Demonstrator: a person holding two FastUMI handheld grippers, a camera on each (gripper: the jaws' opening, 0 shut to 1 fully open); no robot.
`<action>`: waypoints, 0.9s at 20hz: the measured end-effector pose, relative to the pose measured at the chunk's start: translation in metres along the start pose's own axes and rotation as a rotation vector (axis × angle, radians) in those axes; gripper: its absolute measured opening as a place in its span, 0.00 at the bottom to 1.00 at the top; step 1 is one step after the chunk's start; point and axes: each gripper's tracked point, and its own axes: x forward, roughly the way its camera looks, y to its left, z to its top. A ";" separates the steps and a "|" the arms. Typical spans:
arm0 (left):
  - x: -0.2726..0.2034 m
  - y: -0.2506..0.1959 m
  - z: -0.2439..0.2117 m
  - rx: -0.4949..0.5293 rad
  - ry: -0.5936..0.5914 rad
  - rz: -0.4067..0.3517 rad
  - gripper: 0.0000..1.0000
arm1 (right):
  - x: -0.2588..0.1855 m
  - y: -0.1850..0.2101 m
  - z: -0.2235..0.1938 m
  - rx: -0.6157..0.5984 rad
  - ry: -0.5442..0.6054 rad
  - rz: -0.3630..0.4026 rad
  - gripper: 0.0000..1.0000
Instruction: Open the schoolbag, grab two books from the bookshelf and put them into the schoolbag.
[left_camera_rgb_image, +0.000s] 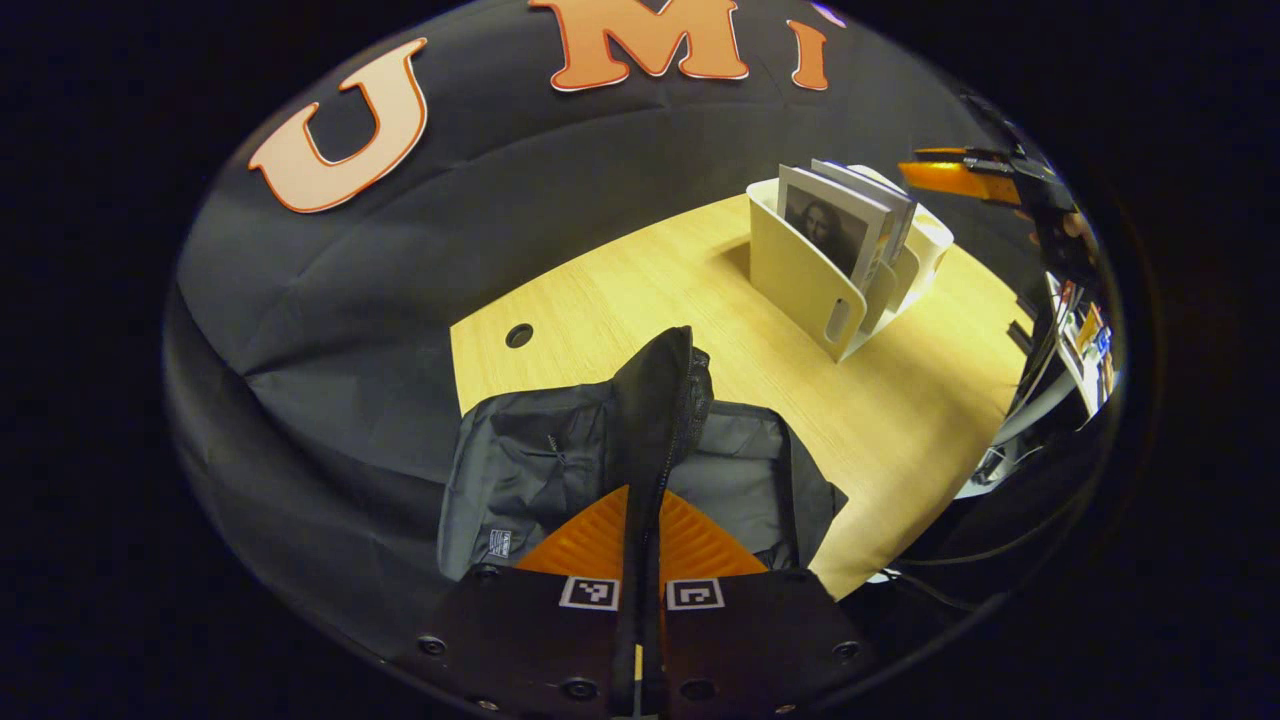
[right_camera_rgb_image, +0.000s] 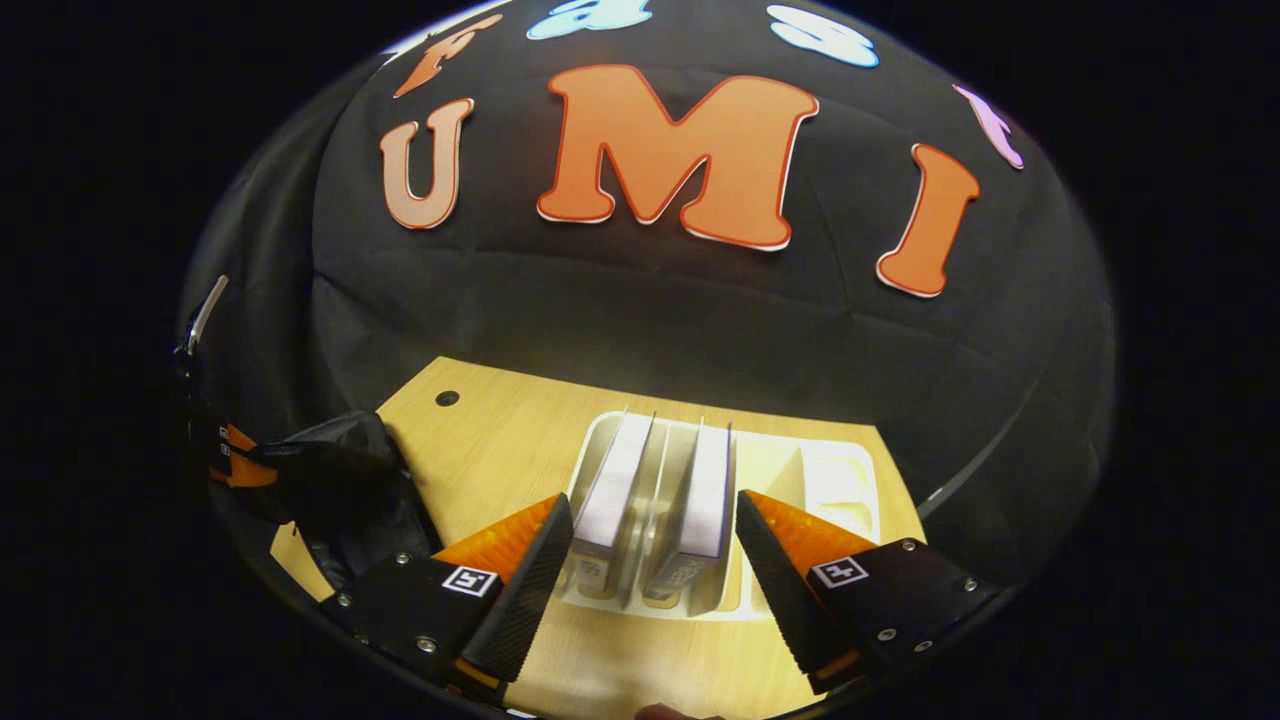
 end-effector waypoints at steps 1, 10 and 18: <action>-0.003 0.005 0.003 0.000 0.002 -0.018 0.03 | 0.001 0.005 0.004 0.014 0.013 0.007 0.98; -0.013 0.030 0.019 0.058 0.038 -0.128 0.03 | 0.016 0.015 -0.004 -0.018 0.262 0.025 0.98; -0.010 0.036 0.011 0.054 0.024 -0.151 0.03 | 0.037 0.031 -0.007 0.013 0.429 0.049 0.99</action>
